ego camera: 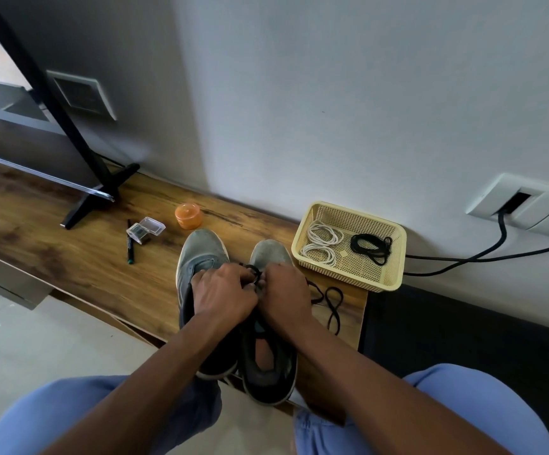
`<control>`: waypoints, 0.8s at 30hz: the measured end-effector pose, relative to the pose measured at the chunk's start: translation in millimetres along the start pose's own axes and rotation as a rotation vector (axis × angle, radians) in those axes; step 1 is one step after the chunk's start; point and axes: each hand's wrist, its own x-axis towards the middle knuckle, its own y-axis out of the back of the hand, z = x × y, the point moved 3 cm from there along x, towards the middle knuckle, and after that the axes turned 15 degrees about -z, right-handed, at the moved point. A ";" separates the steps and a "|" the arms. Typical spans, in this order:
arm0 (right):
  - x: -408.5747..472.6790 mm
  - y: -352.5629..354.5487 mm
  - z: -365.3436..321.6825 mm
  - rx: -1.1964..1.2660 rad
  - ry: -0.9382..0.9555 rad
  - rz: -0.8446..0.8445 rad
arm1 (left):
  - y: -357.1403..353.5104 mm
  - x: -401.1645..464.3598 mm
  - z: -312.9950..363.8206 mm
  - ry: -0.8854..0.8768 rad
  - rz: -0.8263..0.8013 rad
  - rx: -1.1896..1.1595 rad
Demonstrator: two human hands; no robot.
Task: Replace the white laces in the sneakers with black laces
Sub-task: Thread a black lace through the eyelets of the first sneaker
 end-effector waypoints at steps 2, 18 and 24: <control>0.9 -0.1 1.0 0.030 -0.005 0.009 | -0.9 -0.6 0.8 -0.007 0.001 0.033; -0.9 5.0 5.1 0.212 0.080 -0.030 | 0.5 13.8 0.1 0.048 -0.148 0.096; 0.6 12.2 1.5 0.042 0.142 -0.003 | 0.7 21.3 -4.5 0.068 -0.065 0.084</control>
